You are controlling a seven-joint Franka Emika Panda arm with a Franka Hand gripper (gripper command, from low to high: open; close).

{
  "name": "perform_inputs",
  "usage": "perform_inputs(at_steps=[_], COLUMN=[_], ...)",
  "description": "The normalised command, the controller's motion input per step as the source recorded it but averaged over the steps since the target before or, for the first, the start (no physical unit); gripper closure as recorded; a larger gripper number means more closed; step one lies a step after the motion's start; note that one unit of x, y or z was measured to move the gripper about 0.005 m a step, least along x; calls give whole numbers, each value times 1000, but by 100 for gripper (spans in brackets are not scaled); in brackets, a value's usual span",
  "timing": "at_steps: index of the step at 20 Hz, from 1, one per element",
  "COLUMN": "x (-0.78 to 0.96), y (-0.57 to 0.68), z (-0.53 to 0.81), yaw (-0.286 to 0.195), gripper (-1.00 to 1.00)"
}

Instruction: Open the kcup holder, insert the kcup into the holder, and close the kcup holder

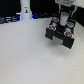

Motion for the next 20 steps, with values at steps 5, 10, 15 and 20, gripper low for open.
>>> perform_inputs(at_steps=[5,10,15,20], x=[-3,27,-176,-439], y=[-70,-66,-10,-3], z=[-236,-241,71,317], yaw=[7,-3,-2,-8], gripper=[100,100,100,100])
